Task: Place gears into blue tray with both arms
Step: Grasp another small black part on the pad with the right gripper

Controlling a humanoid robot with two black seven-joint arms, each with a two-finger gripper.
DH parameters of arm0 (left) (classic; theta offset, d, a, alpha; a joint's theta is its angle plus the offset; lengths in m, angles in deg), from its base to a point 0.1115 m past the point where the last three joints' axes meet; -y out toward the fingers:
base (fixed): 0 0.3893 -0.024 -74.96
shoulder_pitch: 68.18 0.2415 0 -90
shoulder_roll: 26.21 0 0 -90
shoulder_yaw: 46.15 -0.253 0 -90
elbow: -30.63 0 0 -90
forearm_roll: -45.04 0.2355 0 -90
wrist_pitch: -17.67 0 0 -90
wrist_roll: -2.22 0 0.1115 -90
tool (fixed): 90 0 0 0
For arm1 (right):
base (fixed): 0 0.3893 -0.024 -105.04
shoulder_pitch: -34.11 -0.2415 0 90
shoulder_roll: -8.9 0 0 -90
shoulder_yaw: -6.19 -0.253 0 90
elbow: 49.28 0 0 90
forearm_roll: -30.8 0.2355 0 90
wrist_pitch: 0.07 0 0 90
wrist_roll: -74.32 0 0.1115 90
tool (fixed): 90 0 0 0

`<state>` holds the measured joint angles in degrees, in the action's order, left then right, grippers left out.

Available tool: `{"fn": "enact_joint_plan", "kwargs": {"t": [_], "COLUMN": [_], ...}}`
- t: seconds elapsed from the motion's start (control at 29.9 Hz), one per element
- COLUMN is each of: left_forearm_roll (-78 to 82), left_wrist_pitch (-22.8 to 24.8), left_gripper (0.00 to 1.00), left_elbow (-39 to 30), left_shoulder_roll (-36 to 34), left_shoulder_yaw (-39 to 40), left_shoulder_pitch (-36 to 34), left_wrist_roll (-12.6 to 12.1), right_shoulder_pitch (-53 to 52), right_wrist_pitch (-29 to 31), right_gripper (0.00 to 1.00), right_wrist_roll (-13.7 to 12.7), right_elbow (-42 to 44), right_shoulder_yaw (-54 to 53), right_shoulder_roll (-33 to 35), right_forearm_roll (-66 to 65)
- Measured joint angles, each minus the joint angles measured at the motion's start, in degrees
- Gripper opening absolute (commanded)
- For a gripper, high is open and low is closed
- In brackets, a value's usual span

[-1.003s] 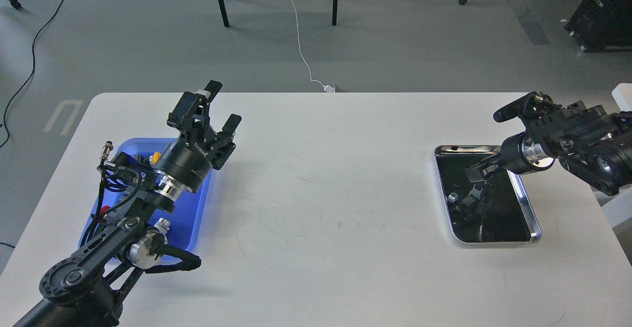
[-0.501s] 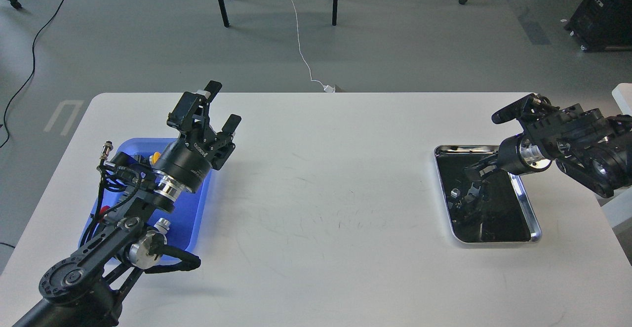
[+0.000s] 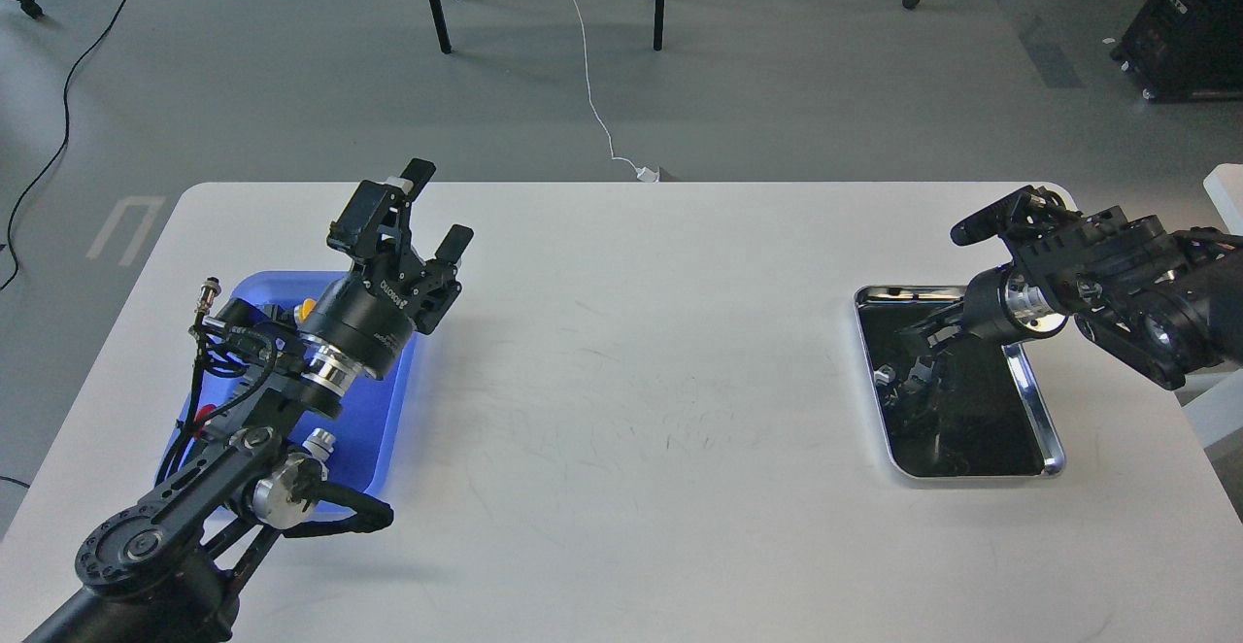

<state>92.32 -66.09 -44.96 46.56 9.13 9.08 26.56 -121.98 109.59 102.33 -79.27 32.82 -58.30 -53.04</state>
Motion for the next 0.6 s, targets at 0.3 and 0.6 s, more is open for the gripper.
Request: {"fn": "enact_joint_plan", "kwargs": {"t": [0.3,0.6], "left_forearm_roll": [0.0,0.0], "left_wrist_pitch": [0.0,0.0], "left_gripper": [0.98,0.98], "left_elbow": [0.0,0.0], "left_shoulder_roll": [-0.07,-0.09], "left_shoulder_yaw": [0.04,0.09], "left_shoulder_pitch": [0.0,0.0], "left_wrist_roll": [0.0,0.0], "right_shoulder_pitch": [0.6,0.24], "right_wrist_pitch": [0.01,0.01], "right_gripper": [0.29,0.22], "right_wrist_roll": [0.03,-0.01], "right_elbow": [0.21,-0.04], "right_shoulder_yaw": [0.0,0.01], "right_shoulder_roll": [-0.05,-0.05], "right_forearm_roll": [0.03,0.05]}}
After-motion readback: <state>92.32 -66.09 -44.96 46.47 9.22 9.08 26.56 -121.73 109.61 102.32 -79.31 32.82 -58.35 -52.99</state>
